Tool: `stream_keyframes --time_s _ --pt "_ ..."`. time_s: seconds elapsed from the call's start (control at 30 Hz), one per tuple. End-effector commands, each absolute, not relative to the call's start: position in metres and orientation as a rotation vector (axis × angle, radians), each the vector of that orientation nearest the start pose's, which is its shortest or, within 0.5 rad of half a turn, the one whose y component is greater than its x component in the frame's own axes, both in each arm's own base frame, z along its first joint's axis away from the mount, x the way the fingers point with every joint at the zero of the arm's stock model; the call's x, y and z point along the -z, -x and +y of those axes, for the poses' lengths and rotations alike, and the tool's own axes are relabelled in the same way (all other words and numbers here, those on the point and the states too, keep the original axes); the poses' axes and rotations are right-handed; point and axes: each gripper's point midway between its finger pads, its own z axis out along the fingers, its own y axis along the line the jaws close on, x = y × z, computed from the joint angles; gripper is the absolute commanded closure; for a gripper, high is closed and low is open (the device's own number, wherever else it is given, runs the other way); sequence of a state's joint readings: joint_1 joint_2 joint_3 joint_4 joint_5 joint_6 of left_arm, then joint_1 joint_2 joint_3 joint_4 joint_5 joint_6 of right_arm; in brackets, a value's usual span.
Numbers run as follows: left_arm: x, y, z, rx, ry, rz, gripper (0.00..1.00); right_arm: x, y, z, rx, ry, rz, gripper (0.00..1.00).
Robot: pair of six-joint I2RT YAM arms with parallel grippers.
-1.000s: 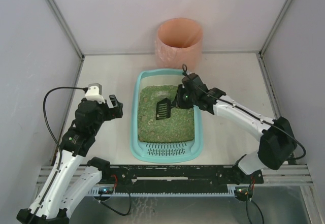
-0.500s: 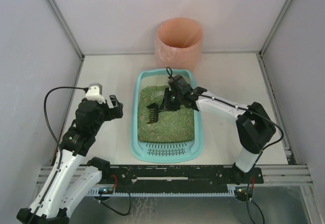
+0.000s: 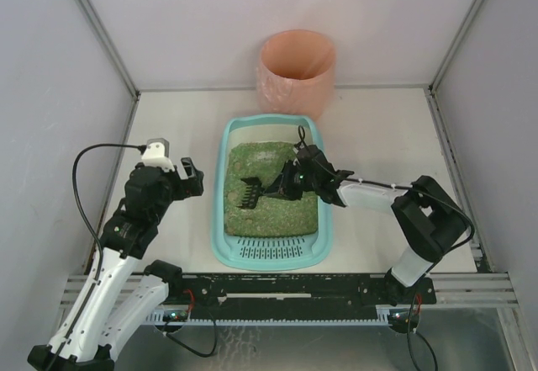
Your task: Clean the litter box
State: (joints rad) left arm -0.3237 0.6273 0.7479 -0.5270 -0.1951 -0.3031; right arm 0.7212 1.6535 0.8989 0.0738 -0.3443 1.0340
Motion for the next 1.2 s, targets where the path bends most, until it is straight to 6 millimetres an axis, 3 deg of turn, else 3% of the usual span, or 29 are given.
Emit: stream_keyframes --time_s 0.0,0.17,0.4,0.67,1.17 --pt "-0.232 -0.246 -0.060 0.231 0.100 1.944 0.07 -0.131 -0.258 0.356 -1.366 -0.197 2.428 1.00" --pt "-0.227 -0.238 -0.052 0.205 0.129 1.937 0.06 -0.145 -0.265 0.346 -1.358 -0.242 2.350 1.00" --pt "-0.223 -0.239 -0.055 0.222 0.127 1.950 0.06 -0.155 -0.267 0.341 -1.377 -0.263 2.303 1.00" --pt "-0.223 -0.239 -0.054 0.221 0.130 1.948 0.06 -0.166 -0.268 0.322 -1.353 -0.301 2.249 1.00" --pt "-0.223 -0.238 -0.054 0.222 0.131 1.948 0.06 -0.168 -0.270 0.309 -1.307 -0.316 2.248 1.00"
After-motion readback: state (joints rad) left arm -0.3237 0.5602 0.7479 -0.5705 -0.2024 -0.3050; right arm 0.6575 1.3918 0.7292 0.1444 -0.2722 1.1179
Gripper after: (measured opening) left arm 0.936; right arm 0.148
